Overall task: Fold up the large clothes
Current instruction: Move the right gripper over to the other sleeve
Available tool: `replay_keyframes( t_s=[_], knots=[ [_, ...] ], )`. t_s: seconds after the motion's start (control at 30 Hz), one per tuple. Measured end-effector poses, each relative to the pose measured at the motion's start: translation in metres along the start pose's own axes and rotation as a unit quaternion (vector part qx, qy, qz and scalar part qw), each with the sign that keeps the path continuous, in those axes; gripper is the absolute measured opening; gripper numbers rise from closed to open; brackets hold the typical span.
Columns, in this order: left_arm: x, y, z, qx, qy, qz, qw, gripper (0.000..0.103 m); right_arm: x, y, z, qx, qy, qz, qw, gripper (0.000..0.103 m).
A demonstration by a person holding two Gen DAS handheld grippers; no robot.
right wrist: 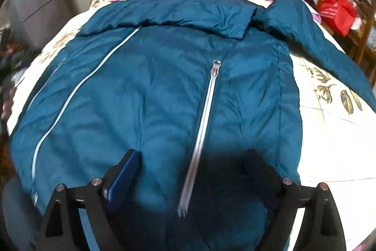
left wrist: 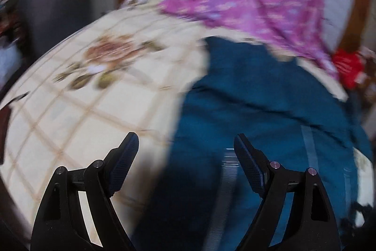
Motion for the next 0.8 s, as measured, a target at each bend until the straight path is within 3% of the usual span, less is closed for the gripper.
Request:
replay_keyframes(
  t_s=[0.07, 0.13, 0.23, 0.33, 0.4, 0.53, 0.67, 0.73, 0.8],
  knots=[
    [0.023, 0.0, 0.0, 0.008, 0.034, -0.013, 0.9993, 0.083, 0.016, -0.02, -0.002, 0.022, 0.011, -0.001, 1.0, 0.089],
    [0.04, 0.012, -0.003, 0.002, 0.049, 0.005, 0.9988, 0.083, 0.042, -0.041, -0.004, 0.053, 0.046, -0.007, 0.998, 0.089],
    [0.052, 0.042, -0.009, -0.029, 0.052, 0.017, 0.9981, 0.083, 0.126, -0.063, -0.007, 0.086, 0.162, -0.024, 0.983, 0.089],
    [0.052, 0.071, -0.024, -0.053, 0.055, 0.03, 0.9966, 0.083, 0.215, -0.065, -0.022, 0.11, 0.289, 0.008, 0.951, 0.089],
    [0.05, 0.075, -0.029, -0.052, 0.052, 0.025, 0.997, 0.084, 0.277, -0.06, -0.036, 0.132, 0.369, 0.05, 0.919, 0.088],
    [0.045, 0.074, -0.028, -0.045, 0.033, 0.022, 0.9982, 0.084, 0.366, -0.048, -0.041, 0.163, 0.451, 0.105, 0.871, 0.086],
    [0.045, 0.075, -0.027, -0.042, 0.026, 0.033, 0.9982, 0.083, 0.423, -0.032, -0.03, 0.191, 0.503, 0.18, 0.823, 0.086],
    [0.044, 0.074, -0.027, -0.041, 0.021, 0.031, 0.9985, 0.083, 0.441, -0.032, -0.018, 0.206, 0.517, 0.181, 0.811, 0.087],
    [0.043, 0.074, -0.027, -0.04, 0.018, 0.029, 0.9986, 0.083, 0.449, -0.03, -0.004, 0.207, 0.512, 0.173, 0.816, 0.088]
  ],
)
Point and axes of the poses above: each gripper's, at about its wrist camera, not at the fingertips, and y roughly the way its jaws point, x to its right, z to its top, the point moved 4 cm from there along y, roughly the way its jaws point, and after that the axes turned 14 degrees about -x, right-handed, at the moved point
